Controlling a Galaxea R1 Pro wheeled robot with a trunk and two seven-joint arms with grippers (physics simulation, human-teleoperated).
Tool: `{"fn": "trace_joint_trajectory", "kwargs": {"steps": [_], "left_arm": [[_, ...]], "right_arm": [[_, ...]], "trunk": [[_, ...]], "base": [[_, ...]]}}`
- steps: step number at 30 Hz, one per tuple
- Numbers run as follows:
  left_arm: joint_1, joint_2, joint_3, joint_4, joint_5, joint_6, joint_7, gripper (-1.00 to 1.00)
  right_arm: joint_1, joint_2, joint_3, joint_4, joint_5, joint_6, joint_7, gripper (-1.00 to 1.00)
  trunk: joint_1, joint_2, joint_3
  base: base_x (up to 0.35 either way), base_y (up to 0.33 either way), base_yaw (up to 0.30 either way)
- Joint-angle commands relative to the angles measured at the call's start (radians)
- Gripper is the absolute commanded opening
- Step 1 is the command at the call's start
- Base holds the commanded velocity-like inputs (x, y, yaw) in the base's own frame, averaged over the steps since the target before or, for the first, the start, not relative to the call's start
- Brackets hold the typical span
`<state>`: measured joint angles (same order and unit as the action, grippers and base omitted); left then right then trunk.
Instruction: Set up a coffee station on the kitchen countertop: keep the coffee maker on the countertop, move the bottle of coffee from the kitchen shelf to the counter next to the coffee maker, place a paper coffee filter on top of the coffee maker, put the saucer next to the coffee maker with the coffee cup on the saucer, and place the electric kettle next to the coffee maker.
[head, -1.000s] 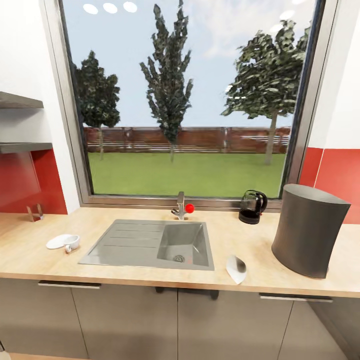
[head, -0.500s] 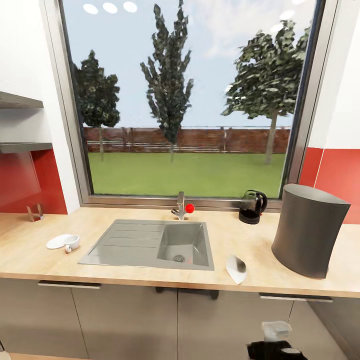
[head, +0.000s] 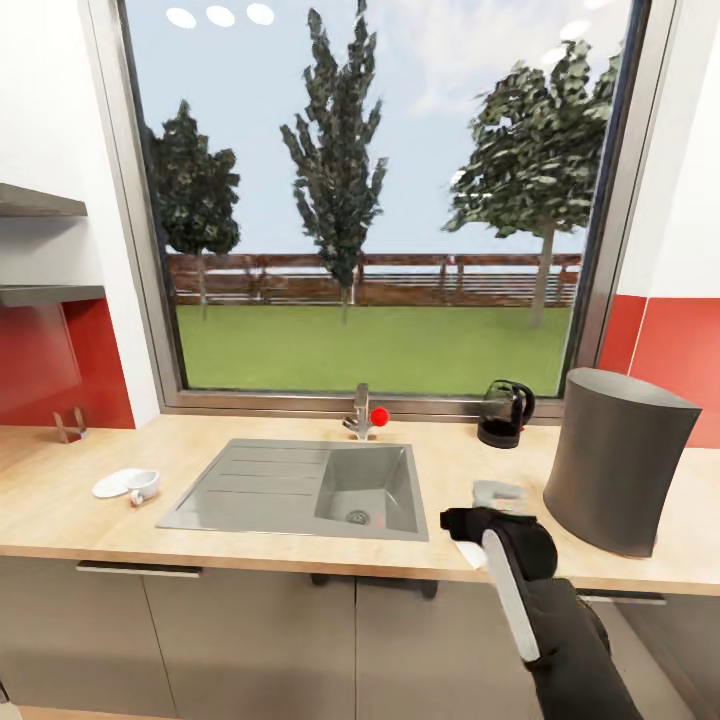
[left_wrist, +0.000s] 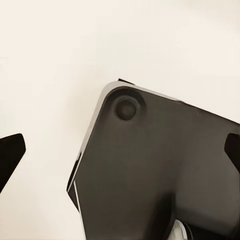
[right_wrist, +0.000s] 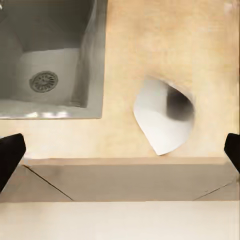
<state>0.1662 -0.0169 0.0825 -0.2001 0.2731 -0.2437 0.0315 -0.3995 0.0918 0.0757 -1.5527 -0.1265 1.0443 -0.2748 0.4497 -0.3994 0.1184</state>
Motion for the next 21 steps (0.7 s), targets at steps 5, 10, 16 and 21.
{"fn": "trace_joint_trajectory", "kwargs": {"steps": [5,10,16,21], "left_arm": [[0.001,0.004,0.008,-0.011,-0.005,0.0,0.001,1.0],[0.001,0.006,0.008,-0.02,-0.005,-0.001,0.001,1.0],[0.002,0.013,0.014,-0.077,0.007,-0.026,0.002,1.0],[0.003,0.016,0.012,-0.066,0.015,-0.026,0.003,1.0]], "right_arm": [[-0.252,0.029,-0.014,0.003,0.024,0.003,-0.012,1.0],[-0.558,0.05,-0.041,0.163,0.139,0.003,0.02,1.0],[-0.914,0.022,-0.091,0.572,0.166,0.003,0.08,1.0],[-1.106,-0.022,-0.096,0.767,0.167,0.003,0.082,1.0]], "trunk": [[0.0,-0.001,0.0],[0.0,-0.001,0.0],[0.0,-0.001,0.0],[0.0,-0.001,0.0]], "base": [[0.0,0.0,0.0],[0.0,0.0,0.0],[0.0,0.0,0.0],[0.0,0.0,0.0]]}}
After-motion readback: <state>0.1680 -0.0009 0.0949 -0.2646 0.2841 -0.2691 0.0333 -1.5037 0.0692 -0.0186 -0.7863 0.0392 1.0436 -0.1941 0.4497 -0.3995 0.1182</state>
